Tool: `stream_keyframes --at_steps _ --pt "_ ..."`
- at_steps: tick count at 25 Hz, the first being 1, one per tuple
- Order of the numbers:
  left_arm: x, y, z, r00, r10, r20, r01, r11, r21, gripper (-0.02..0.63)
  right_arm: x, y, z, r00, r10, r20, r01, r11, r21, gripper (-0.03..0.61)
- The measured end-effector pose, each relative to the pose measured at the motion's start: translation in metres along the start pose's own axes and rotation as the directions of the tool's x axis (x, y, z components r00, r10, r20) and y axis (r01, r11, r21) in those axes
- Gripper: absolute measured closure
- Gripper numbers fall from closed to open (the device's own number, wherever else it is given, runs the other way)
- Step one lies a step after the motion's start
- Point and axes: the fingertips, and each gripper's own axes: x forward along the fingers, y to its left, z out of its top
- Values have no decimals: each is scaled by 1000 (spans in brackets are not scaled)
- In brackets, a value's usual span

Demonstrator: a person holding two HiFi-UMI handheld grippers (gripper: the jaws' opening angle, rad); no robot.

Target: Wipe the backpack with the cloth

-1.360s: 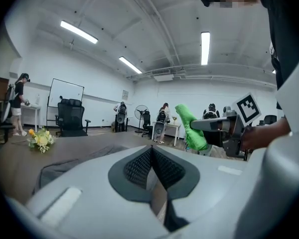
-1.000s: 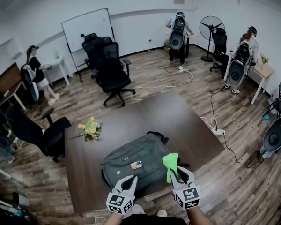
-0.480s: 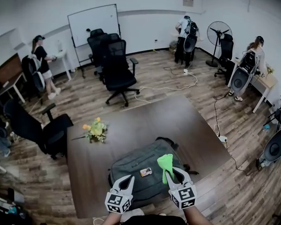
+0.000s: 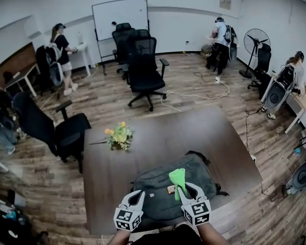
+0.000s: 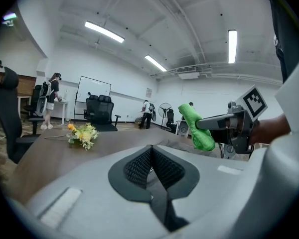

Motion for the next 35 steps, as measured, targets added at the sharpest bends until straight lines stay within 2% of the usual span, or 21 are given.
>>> stream_keyframes --at_steps 9,17,25,35 --pt "-11 28 -9 991 133 -17 -133 990 -42 594 56 39 -25 975 182 -127 -185 983 -19 497" --pt "-33 46 -33 971 229 -66 -234 969 -84 595 93 83 -72 911 306 -277 -313 949 20 497" --pt "-52 62 -55 953 282 -106 -294 949 -117 595 137 125 -110 856 332 -397 -344 938 42 495" --pt "-69 74 -69 941 309 -139 -326 939 -113 595 161 138 -123 836 318 -446 -369 929 -29 491"
